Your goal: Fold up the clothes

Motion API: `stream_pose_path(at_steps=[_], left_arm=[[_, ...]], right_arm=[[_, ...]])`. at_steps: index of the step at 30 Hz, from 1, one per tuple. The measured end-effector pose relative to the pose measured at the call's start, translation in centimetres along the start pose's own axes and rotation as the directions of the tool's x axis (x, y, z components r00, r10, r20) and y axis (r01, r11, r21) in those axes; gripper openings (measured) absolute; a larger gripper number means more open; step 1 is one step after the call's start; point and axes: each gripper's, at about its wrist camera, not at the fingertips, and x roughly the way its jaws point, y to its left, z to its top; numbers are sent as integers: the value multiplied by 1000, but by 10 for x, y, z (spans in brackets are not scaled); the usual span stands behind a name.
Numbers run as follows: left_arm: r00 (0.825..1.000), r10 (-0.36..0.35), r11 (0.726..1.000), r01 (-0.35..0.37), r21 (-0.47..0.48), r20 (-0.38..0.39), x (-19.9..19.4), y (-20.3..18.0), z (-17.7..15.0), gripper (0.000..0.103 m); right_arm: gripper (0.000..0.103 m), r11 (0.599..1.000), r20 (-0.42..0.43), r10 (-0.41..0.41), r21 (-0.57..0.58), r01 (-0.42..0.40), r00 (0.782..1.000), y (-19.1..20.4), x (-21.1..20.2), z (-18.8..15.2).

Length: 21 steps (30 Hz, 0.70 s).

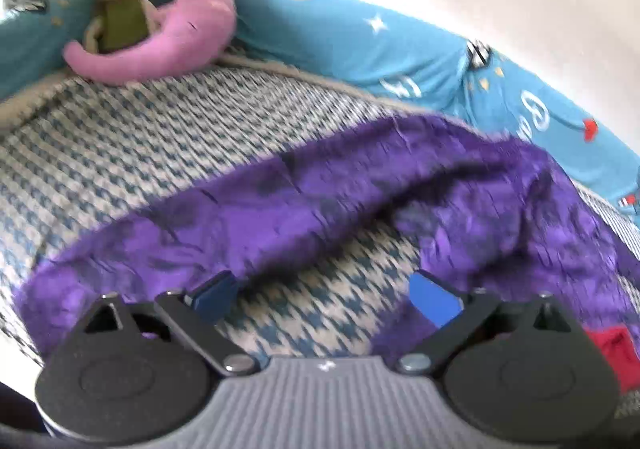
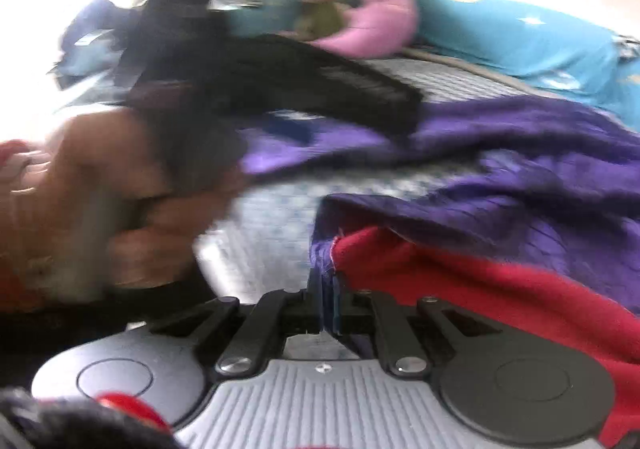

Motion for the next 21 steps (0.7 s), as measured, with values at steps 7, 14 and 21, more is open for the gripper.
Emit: stream_pose_path(at_steps=[7,14,21], left_arm=[[1000,14,998,-13,55,-19,5,-13,-5,103],[999,-9,981,19,191,-49,11,-43,-19,103],[995,-68,970,84,229,-76,10,-58,-26,103]], right_arm=[[20,998,-34,-35,-53,33,999,7,-6,-5],[31,990,-20,-134,52,135,991,-16,-26,-11],[31,958,-20,-254,131,254,967,-38,-46,-20]])
